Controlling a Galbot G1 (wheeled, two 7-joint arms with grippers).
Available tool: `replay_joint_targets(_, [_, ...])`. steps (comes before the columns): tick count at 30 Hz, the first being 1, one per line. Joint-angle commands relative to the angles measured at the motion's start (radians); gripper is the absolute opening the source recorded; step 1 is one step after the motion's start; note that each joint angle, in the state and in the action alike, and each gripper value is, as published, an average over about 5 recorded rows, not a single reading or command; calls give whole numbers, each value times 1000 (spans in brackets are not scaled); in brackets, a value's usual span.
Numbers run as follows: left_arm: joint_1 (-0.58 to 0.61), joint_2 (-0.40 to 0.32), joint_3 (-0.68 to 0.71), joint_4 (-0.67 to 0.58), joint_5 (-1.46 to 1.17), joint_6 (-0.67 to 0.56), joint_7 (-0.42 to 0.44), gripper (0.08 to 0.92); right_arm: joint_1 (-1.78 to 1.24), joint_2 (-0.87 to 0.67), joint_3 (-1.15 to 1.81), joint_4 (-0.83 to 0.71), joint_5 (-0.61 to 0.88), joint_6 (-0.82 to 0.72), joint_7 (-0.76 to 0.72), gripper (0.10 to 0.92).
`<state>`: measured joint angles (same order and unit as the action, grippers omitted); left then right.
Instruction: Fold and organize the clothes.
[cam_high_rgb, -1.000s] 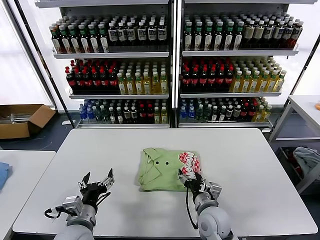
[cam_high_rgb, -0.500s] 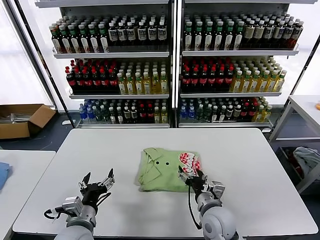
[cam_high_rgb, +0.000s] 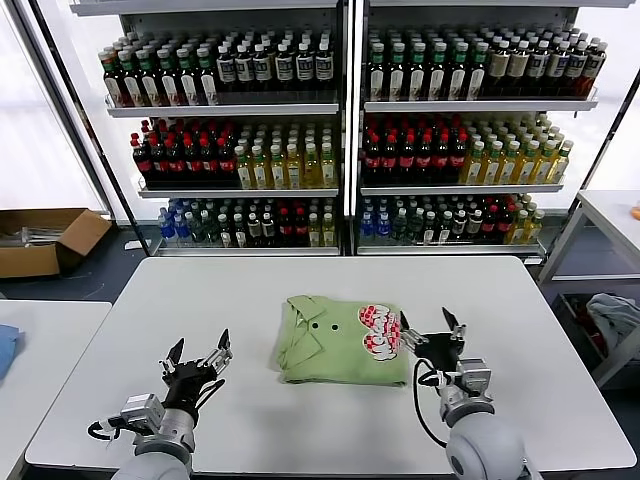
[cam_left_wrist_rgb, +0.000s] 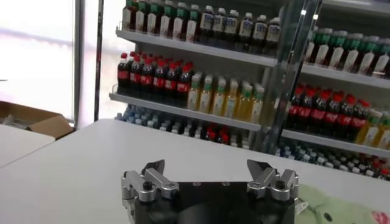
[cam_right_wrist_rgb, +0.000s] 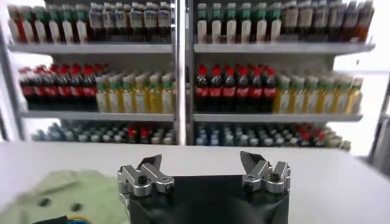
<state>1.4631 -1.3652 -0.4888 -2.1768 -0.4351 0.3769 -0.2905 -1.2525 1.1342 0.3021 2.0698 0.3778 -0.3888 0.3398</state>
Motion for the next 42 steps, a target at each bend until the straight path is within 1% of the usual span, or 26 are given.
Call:
replay_joint_targets(1, [-1, -23, 12, -2, 1, -25, 6, 823, -55, -103, 61, 31, -157, 2, -1, 823])
replay_joint_targets(8, [1, -20, -4, 10, 31, -51, 19, 823, -54, -32, 67, 13, -106, -30, 17, 823])
replay_joint_targets(14, [1, -18, -12, 20, 40, -78, 21, 823, -74, 1, 71, -1, -102, -24, 11, 823])
replay_joint_targets(21, [3, -20, -1, 16, 110, -105, 47, 823, -84, 9, 66, -1, -109, -18, 4, 823])
replay_joint_targets(26, [-3, -15, 2, 23, 126, -127, 50, 823, -77, 2, 71, -6, -111, -18, 1, 823])
replay_joint_targets(42, [-2, -15, 0, 27, 151, -131, 50, 823, -70, 1, 69, -24, -113, -8, 0, 823])
